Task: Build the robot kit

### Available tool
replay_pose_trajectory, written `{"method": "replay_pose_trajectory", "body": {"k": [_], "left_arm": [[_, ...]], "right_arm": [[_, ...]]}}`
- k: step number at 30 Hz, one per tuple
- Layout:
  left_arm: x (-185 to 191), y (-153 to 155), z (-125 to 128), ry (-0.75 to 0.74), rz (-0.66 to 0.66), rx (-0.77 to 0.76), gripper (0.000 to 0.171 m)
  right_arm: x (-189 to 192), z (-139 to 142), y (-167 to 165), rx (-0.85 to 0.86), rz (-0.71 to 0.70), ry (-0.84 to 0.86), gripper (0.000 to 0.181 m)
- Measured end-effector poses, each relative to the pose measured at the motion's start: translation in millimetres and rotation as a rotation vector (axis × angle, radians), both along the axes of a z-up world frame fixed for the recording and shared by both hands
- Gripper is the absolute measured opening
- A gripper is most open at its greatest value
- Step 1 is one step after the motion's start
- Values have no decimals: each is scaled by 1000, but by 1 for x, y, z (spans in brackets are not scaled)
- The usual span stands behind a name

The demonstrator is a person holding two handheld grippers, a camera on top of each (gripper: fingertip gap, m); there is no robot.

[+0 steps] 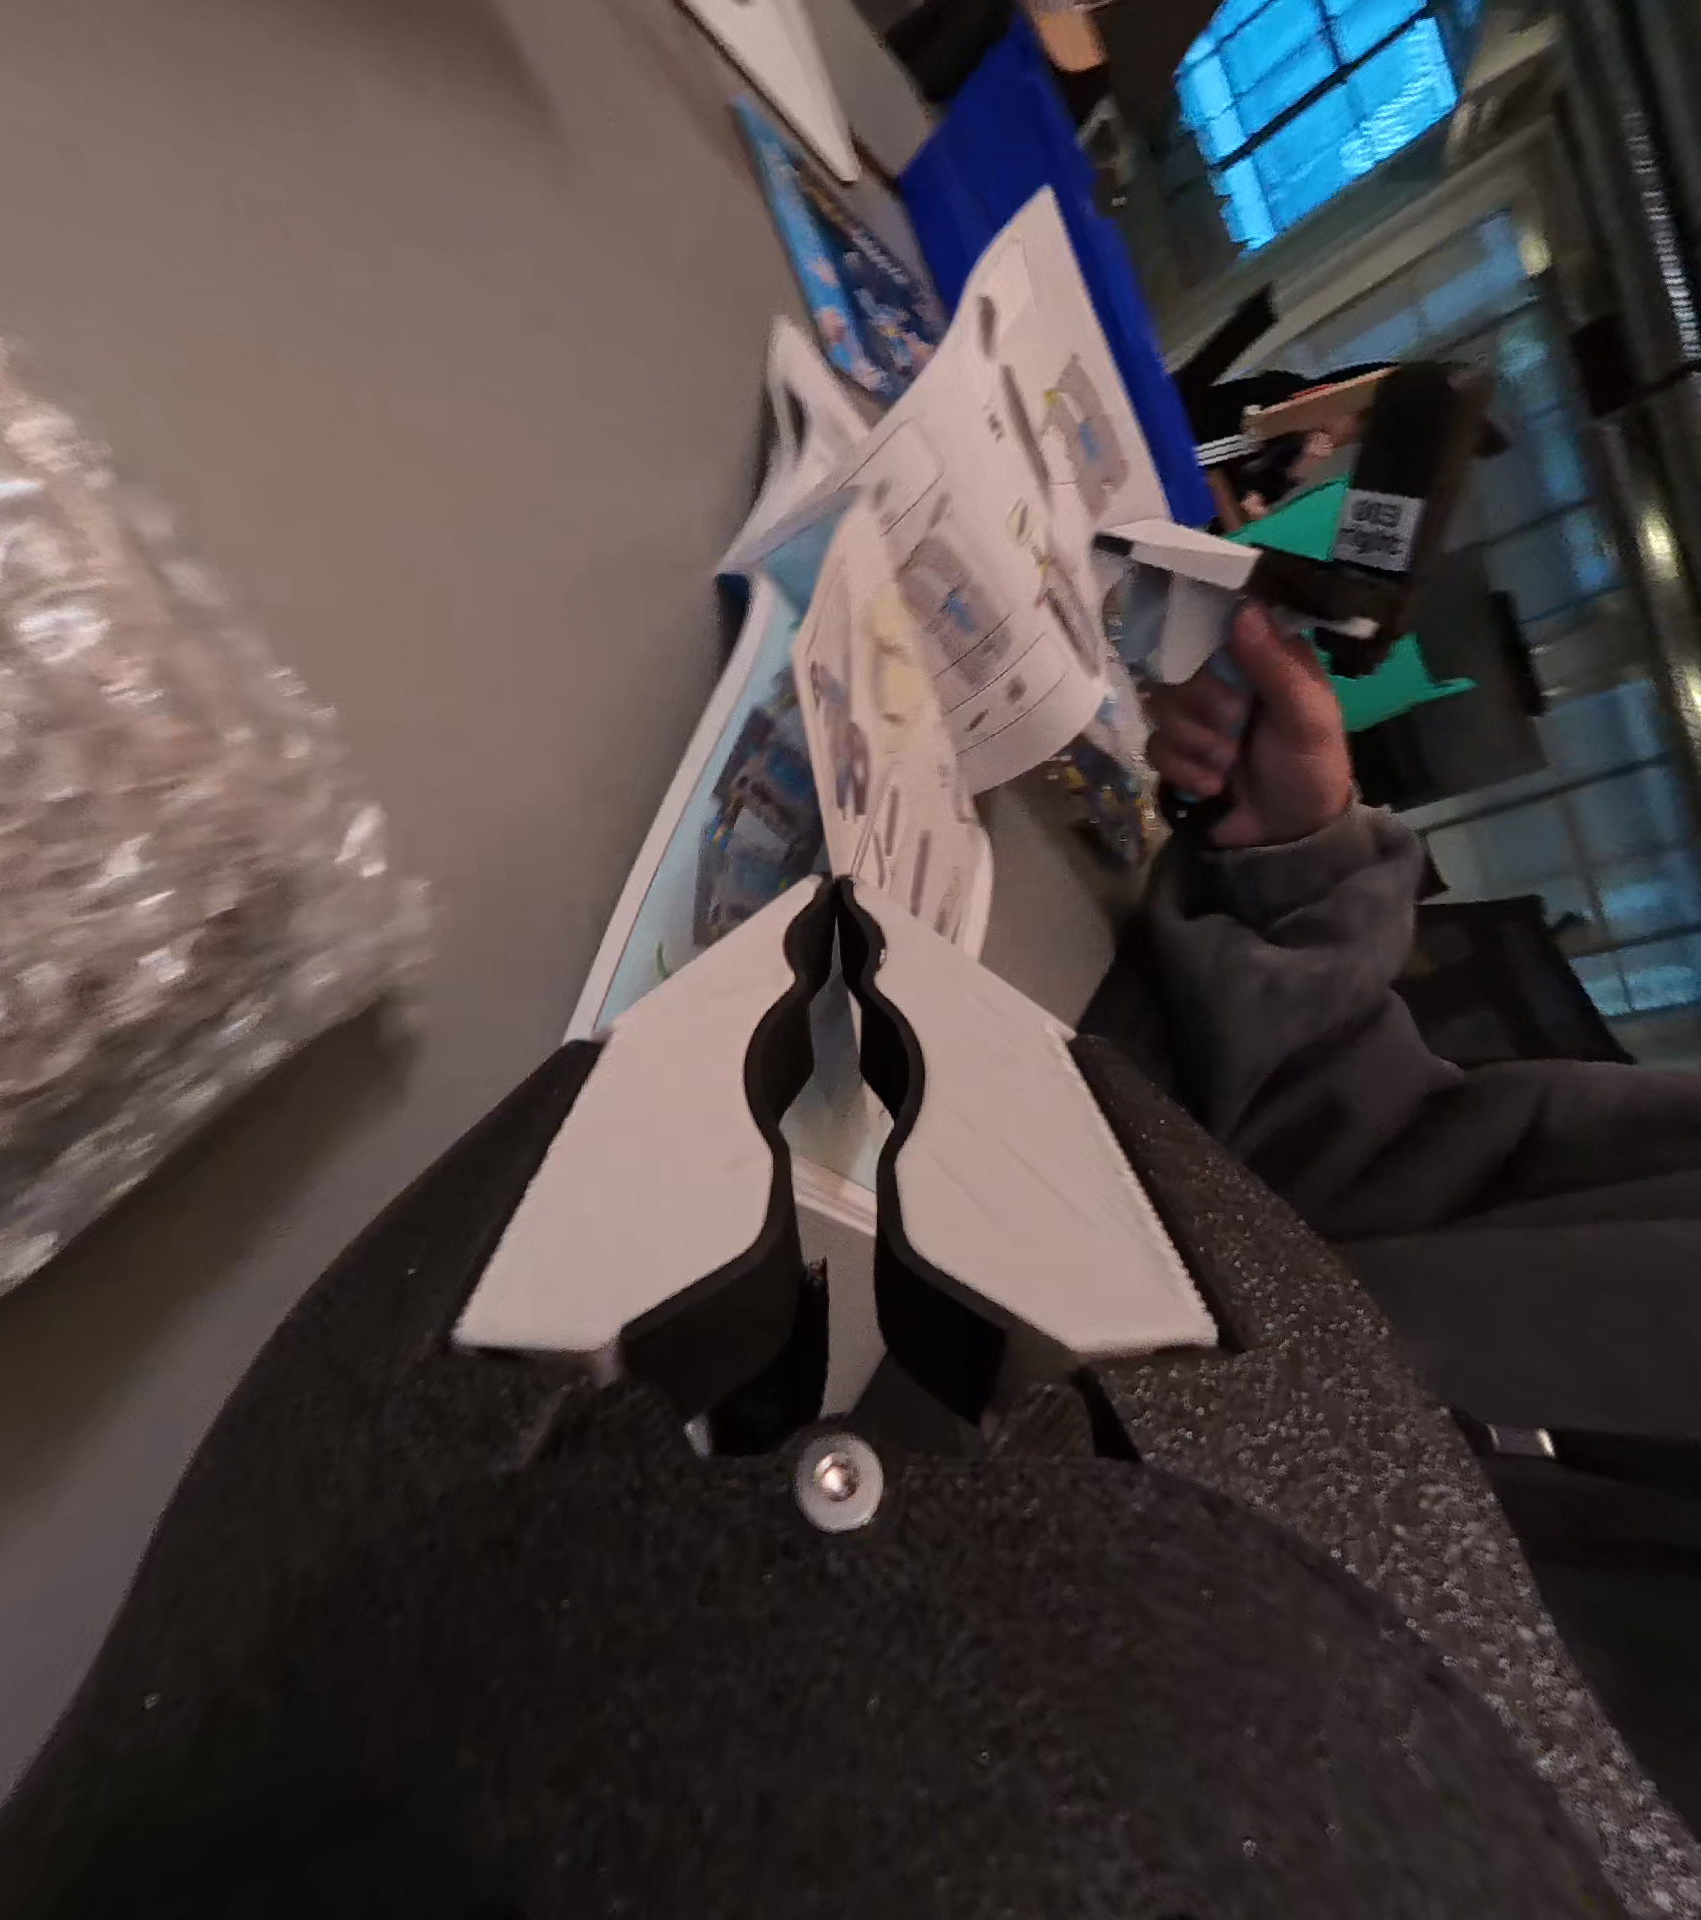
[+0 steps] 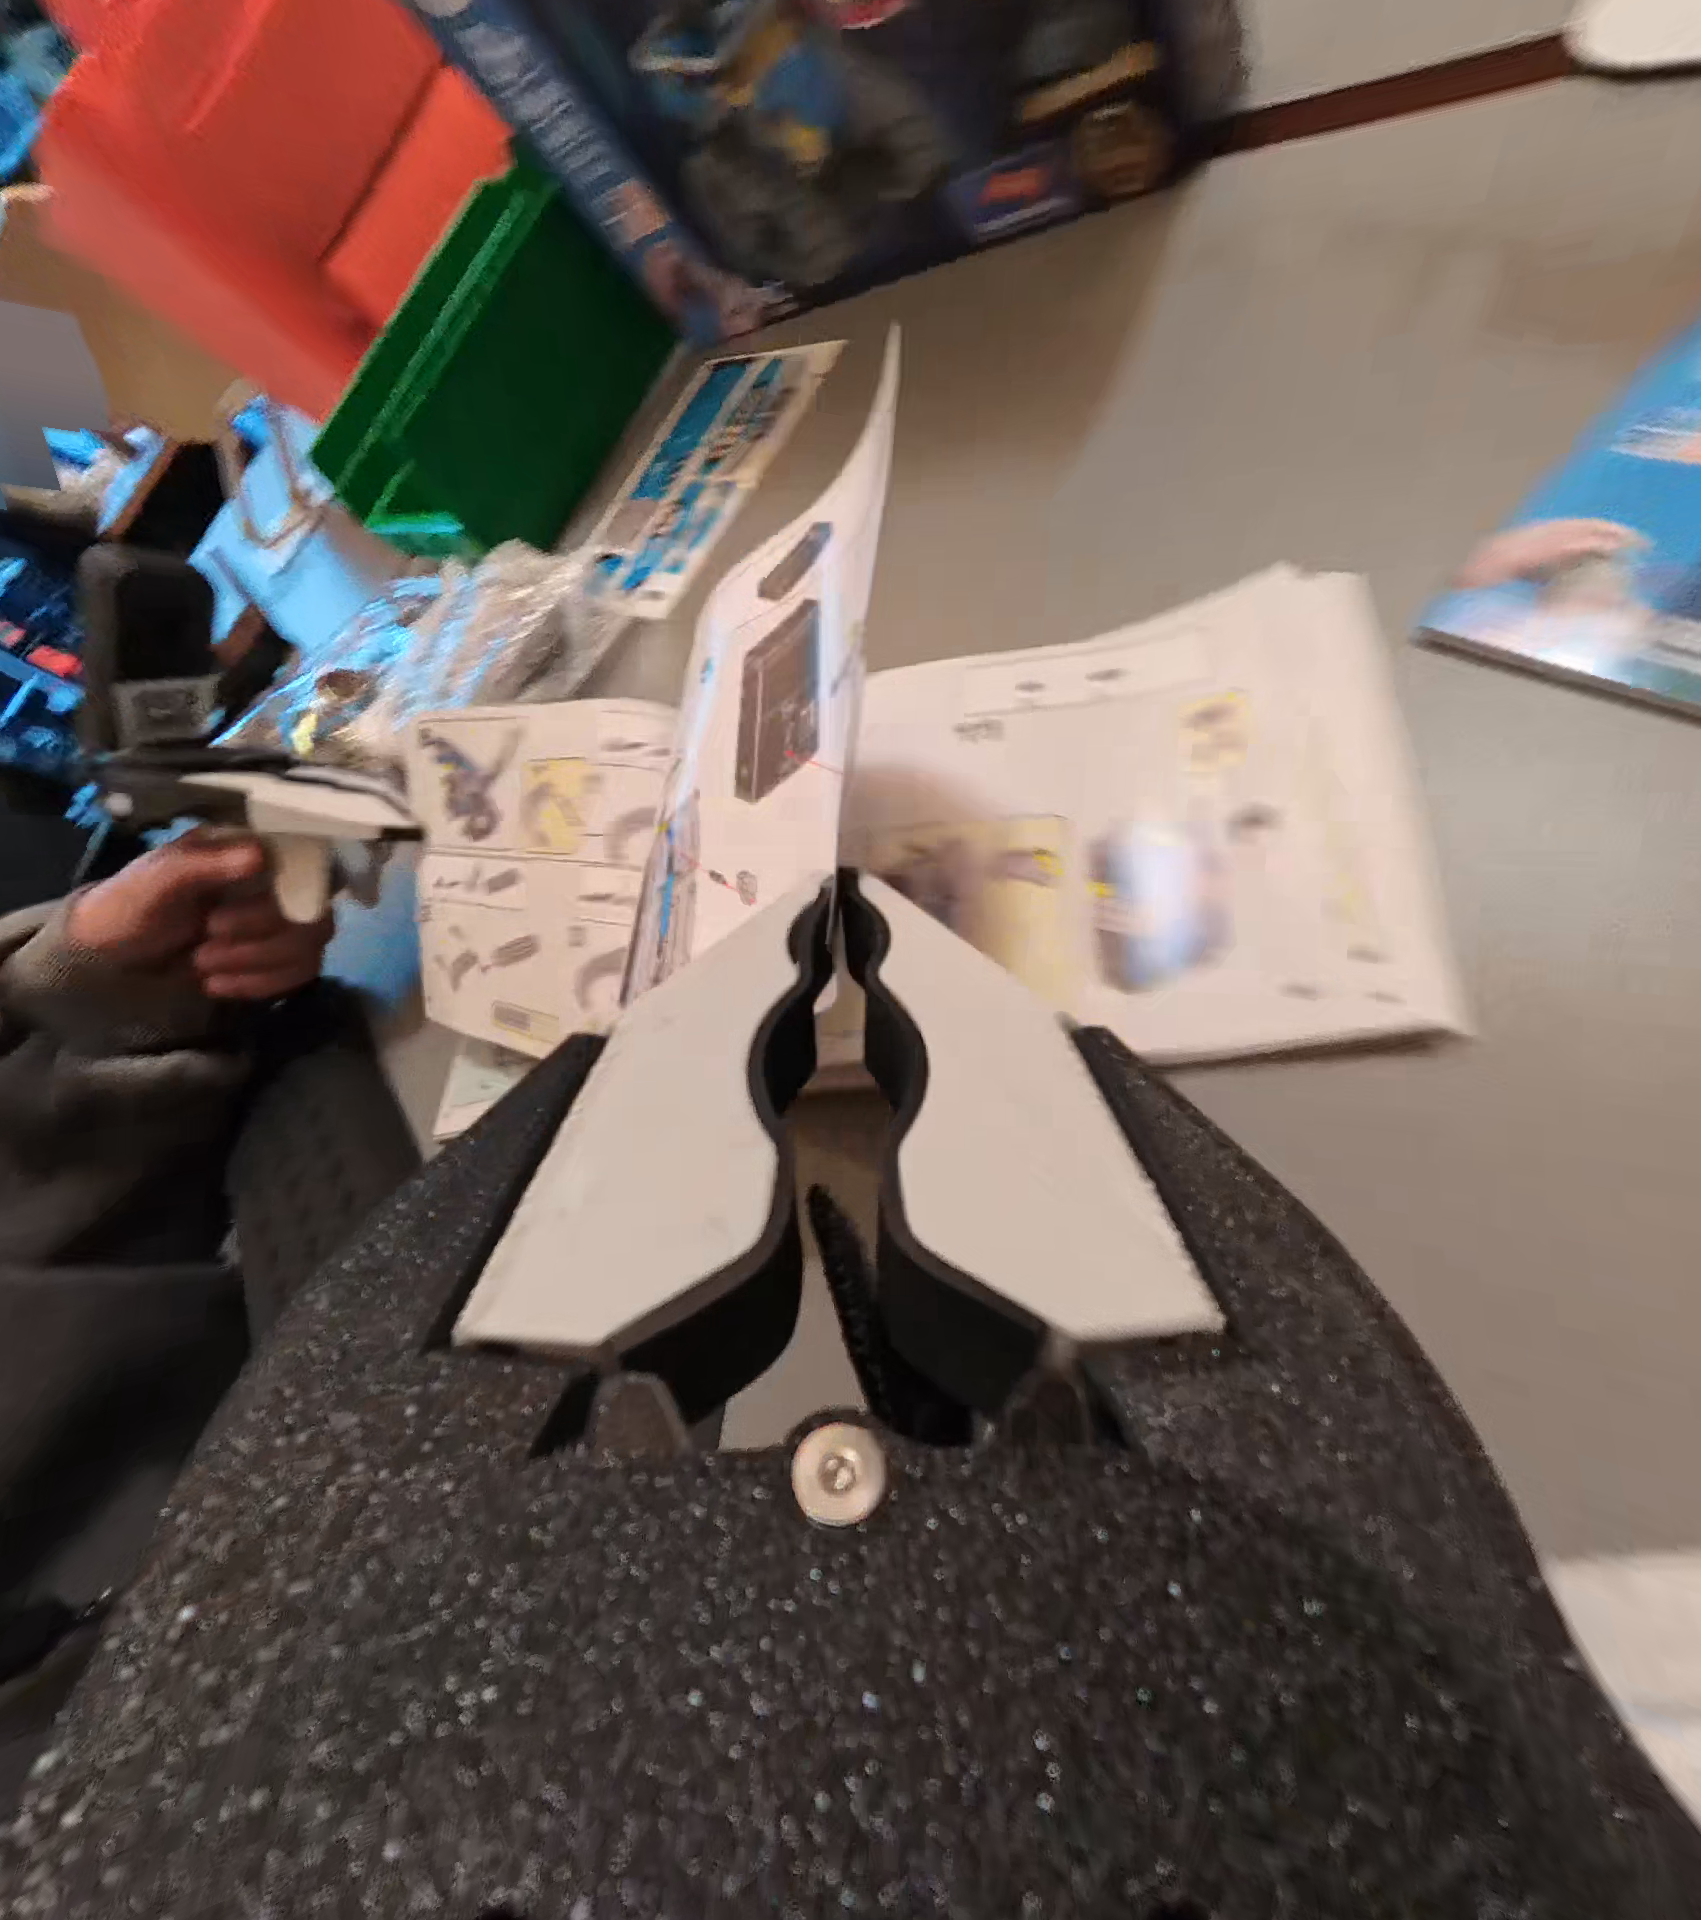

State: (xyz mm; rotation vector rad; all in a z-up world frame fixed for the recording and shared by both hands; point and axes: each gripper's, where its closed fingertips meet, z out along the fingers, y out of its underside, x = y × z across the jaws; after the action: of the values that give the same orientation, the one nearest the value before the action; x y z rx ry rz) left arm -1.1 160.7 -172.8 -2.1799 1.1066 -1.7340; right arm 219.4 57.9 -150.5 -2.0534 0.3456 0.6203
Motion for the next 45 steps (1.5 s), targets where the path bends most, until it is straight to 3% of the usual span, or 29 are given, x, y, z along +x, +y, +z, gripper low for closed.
{"method": "replay_pose_trajectory", "body": {"k": [5,8,11,14,15,17,19,21,23,25,29,32,34,38,42,45], "left_arm": [[-22,-20,-38,235,-101,76,0],[-39,-21,-51,345,-84,192,2],[-53,-7,-48,395,5,303,14],[-41,-10,-27,295,-9,407,17],[-30,-15,-22,258,-30,424,17],[-6,-27,-20,243,-70,449,15],[19,-37,-25,262,-96,497,2],[45,-51,-30,272,-145,531,0],[60,-62,-43,316,-178,511,0],[64,-70,-56,352,-194,506,0],[62,-68,-57,346,-166,524,0],[61,-67,-57,348,-166,547,0],[62,-67,-57,340,-169,531,0],[65,-66,-54,366,-191,522,0],[105,-49,-18,294,-129,689,0],[131,-60,-35,317,-198,688,0]], "right_arm": [[52,-25,-23,-134,-177,-143,9],[52,12,-23,-83,-187,-461,20],[-19,44,0,46,82,-686,32],[-95,-1,24,-20,418,-748,47],[-100,-21,35,-55,458,-791,39],[-97,-54,55,-143,450,-761,30],[-118,-69,54,-202,533,-541,7],[-121,-82,56,-221,526,-559,0],[-121,-82,57,-198,509,-643,0],[-120,-81,57,-215,482,-604,0],[-121,-80,55,-198,498,-611,0],[-89,-63,56,-152,393,-680,0],[-72,-79,44,-230,402,-680,0],[-72,-80,43,-209,352,-642,0],[-72,-79,43,-236,306,-647,0],[-72,-79,43,-237,272,-630,0]]}}
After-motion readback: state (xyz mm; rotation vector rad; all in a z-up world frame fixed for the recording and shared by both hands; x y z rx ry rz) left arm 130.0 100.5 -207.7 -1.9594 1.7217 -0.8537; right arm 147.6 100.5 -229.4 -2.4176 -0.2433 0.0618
